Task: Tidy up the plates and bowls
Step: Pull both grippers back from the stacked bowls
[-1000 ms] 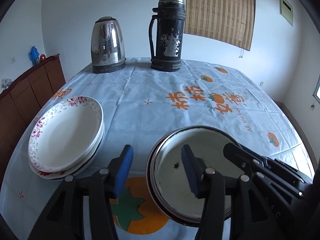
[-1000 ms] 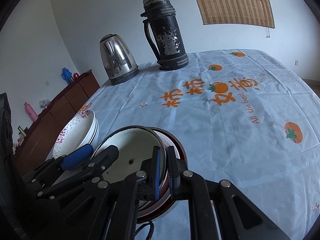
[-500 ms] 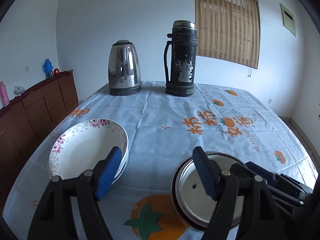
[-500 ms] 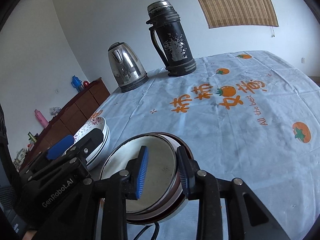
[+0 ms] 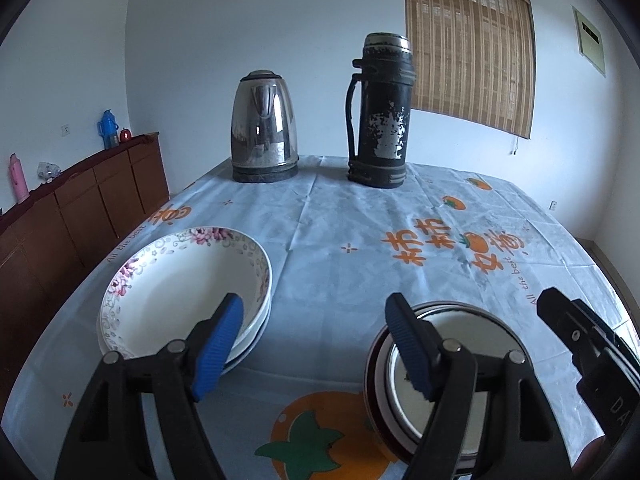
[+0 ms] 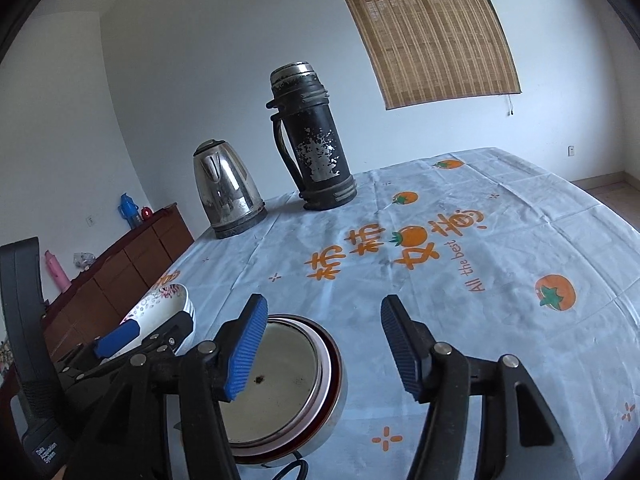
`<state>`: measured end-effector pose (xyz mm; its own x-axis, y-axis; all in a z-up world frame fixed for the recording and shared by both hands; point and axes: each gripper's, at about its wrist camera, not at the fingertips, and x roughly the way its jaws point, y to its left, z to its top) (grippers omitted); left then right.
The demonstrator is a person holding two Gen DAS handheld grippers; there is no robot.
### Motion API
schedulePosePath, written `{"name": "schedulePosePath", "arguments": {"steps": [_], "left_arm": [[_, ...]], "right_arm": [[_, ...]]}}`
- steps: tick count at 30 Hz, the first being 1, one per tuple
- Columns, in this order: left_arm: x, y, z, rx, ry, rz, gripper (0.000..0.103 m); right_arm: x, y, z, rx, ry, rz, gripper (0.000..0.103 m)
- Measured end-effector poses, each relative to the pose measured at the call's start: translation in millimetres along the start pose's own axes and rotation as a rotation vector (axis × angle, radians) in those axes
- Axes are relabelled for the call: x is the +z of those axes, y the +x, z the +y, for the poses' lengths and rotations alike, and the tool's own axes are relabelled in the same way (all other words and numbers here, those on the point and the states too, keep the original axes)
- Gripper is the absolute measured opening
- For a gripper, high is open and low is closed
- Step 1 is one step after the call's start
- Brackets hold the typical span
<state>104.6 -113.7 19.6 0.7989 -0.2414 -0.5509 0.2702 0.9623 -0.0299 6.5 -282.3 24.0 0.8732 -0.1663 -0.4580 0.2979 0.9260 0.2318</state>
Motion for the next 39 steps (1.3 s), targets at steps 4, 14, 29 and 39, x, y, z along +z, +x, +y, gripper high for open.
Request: {"name": "schedulePosePath", "arguments": {"steps": [4, 14, 29, 39], "left_arm": [[-4.4, -0.3, 5.8, 0.0, -0.012, 0.004, 0.075], [-15.8, -9.8, 17.9, 0.022, -0.002, -0.033, 0.075], [-28.7, -31.3, 33.7, 0.056, 0.014, -0.12, 0.088], [-33.0, -38.3, 40.8, 0.033, -0.005, -0.135, 0.096]], "right_arm": [[-5.4, 6.1, -4.8, -0.017, 0.015, 0.019, 0.062], [-12.8, -0.4, 0.2, -0.094, -0.037, -0.035, 0.062], [-24.2, -36.1, 20.8, -0.176, -0.103, -0.222, 0.072], [-31.2, -48.9, 30.7, -0.174, -0.123, -0.247, 0.078]]}}
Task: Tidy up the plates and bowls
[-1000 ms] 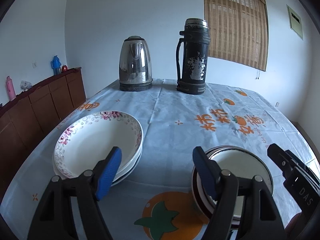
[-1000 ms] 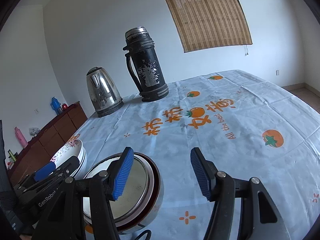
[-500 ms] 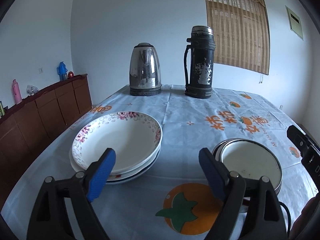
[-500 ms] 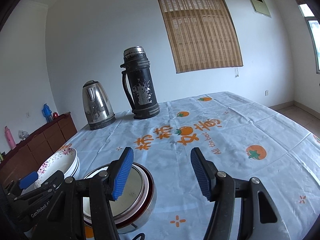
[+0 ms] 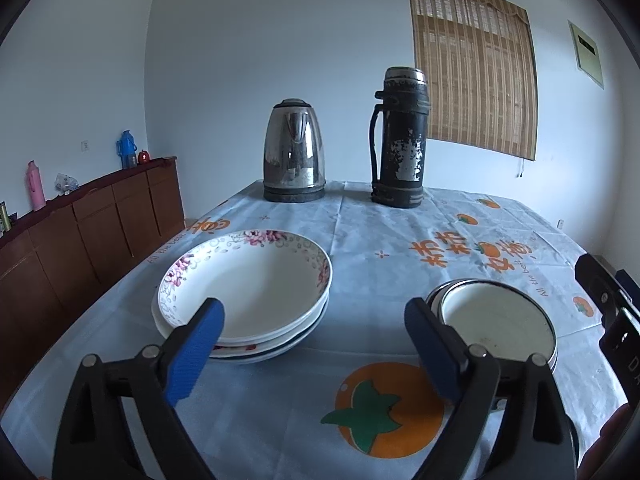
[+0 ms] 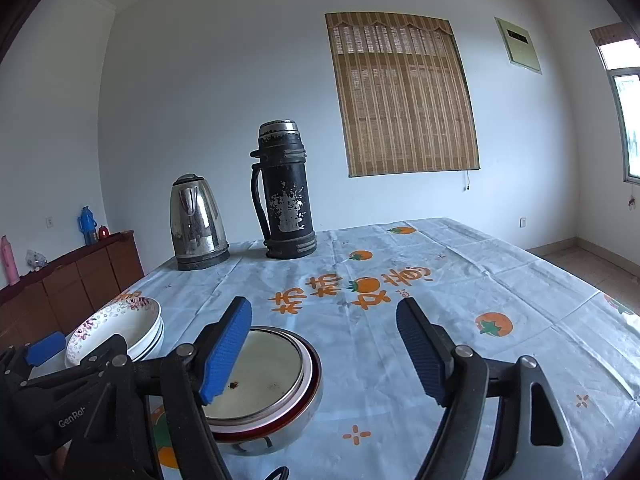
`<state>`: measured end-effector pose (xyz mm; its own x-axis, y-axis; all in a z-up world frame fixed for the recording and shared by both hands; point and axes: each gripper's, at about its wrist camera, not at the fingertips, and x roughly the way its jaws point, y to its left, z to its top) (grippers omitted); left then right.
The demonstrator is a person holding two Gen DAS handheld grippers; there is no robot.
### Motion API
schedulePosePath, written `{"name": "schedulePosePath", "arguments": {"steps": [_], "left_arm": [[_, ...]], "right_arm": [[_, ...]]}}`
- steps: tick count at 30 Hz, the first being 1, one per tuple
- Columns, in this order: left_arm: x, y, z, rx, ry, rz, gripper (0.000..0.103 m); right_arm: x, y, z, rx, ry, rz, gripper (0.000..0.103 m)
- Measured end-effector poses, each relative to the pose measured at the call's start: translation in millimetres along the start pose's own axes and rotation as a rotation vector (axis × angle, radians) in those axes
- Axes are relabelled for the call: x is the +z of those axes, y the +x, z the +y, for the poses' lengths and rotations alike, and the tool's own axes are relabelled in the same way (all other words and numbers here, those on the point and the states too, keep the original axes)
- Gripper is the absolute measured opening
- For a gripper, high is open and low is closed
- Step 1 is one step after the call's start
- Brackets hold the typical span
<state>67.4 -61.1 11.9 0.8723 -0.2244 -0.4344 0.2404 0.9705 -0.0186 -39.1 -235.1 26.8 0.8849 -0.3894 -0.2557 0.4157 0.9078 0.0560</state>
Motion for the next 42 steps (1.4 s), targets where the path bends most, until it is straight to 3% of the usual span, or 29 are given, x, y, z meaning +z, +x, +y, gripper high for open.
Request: {"name": "schedulePosePath", "arguments": {"steps": [10, 18, 25, 42], "left_arm": [[1.2, -5.4, -1.4, 0.03, 0.04, -0.052, 0.102], [5.8, -8.0, 20.9, 0.056, 0.001, -0.084, 0.102], [3.1, -3.0, 23.1, 0.109, 0.041, -0.073, 0.102], [0.6, -12.5, 26.9, 0.121, 0.049, -0.115, 0.102]], "right_arm": [[-1.1, -7.9, 3.4, 0.012, 0.005, -0.007, 0.085], [-0.7, -16.0, 13.5, 0.011, 0.0, -0.073, 0.09], [-3.4, -23.8, 29.8, -0.01, 0.005, -0.155, 0.09], [-5.1, -27.4, 29.1, -0.004, 0.05, -0.15, 0.09]]}}
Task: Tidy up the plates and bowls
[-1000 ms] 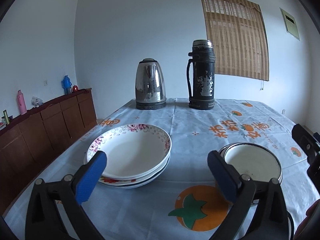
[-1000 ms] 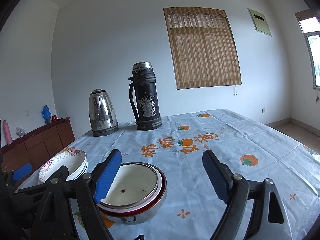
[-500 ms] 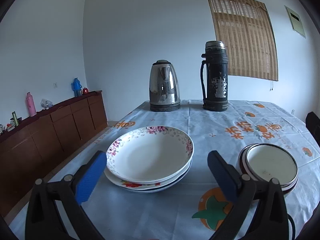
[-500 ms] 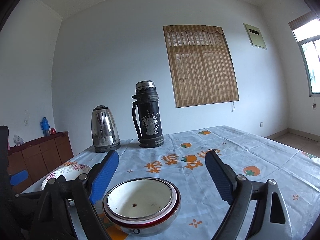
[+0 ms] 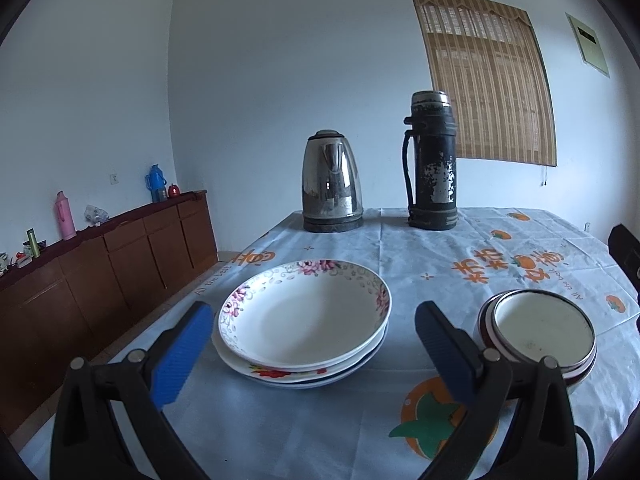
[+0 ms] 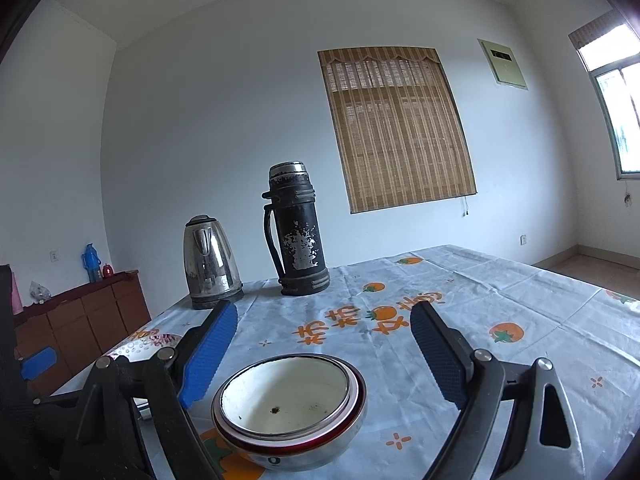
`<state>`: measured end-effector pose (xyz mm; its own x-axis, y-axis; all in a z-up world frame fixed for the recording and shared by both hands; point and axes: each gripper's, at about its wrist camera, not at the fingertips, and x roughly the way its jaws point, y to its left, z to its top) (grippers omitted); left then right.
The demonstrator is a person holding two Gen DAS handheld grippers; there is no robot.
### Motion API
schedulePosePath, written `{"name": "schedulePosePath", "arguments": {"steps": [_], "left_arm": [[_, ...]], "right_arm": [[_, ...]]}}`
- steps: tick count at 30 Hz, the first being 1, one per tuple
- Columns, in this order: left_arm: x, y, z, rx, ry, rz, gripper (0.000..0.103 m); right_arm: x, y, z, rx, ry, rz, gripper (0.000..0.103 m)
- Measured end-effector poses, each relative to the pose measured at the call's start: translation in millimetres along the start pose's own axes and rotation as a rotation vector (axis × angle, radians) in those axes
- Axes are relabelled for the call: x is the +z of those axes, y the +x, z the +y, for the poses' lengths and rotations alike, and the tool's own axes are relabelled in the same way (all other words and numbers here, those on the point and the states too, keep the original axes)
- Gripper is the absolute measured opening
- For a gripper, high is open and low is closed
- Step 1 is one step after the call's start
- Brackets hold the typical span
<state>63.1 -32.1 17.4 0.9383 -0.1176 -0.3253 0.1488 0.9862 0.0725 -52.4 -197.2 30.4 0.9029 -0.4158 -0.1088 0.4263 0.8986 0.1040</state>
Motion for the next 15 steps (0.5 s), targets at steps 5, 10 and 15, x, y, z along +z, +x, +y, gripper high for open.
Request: {"name": "schedulePosePath", "arguments": {"steps": [5, 10, 15], "left_arm": [[1.1, -0.2, 1.7, -0.003, -0.011, -0.002, 0.102], [1.8, 0.8, 4.1, -0.006, -0.026, 0.002, 0.102], [2.1, -0.1, 4.3, -0.004, -0.028, -0.003, 0.102]], "right_arm": [[-0.1, 0.0, 0.5, -0.001, -0.004, 0.001, 0.09], [-0.7, 0.4, 0.9, 0.0, -0.003, 0.006, 0.09], [-0.6, -0.2, 1.0, 0.0, -0.007, 0.001, 0.09]]}}
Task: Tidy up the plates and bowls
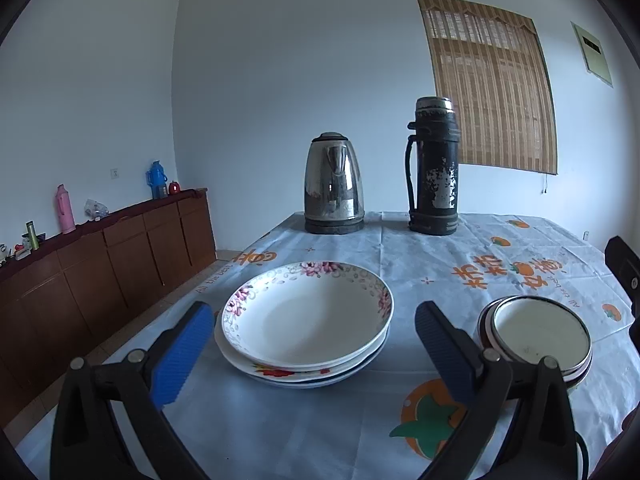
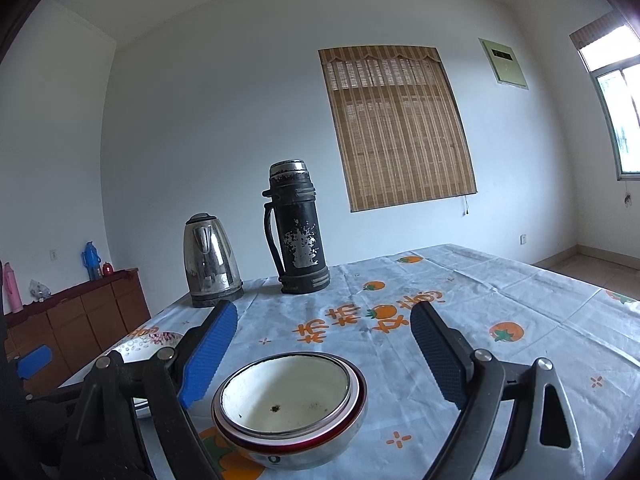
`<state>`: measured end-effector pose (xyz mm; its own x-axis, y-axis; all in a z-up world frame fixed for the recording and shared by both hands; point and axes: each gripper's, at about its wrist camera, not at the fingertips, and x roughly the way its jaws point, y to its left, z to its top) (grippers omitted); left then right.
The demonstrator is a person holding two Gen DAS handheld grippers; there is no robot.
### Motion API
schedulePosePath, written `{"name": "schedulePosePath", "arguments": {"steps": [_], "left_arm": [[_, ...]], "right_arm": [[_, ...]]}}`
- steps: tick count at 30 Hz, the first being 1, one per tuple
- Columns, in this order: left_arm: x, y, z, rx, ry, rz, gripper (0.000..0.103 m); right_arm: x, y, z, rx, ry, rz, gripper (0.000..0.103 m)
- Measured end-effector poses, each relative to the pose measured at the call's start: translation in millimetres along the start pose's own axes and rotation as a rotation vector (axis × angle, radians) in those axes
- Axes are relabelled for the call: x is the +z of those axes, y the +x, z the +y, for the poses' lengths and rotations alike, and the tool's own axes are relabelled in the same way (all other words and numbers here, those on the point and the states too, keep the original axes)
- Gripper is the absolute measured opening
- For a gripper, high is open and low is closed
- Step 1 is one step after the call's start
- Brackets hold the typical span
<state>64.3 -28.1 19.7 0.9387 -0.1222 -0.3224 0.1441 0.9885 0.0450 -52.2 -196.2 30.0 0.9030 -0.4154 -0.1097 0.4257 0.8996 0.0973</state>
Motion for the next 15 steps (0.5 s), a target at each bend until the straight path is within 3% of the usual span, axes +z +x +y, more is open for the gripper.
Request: {"name": "schedulePosePath", "arguments": {"steps": [15], "left_arm": [[-0.9, -1.0, 1.2, 0.003, -0.001, -0.001, 0.102]], "right_arm": [[0.2, -0.1, 0.5, -0.001, -0.003, -0.002, 0.09]]}}
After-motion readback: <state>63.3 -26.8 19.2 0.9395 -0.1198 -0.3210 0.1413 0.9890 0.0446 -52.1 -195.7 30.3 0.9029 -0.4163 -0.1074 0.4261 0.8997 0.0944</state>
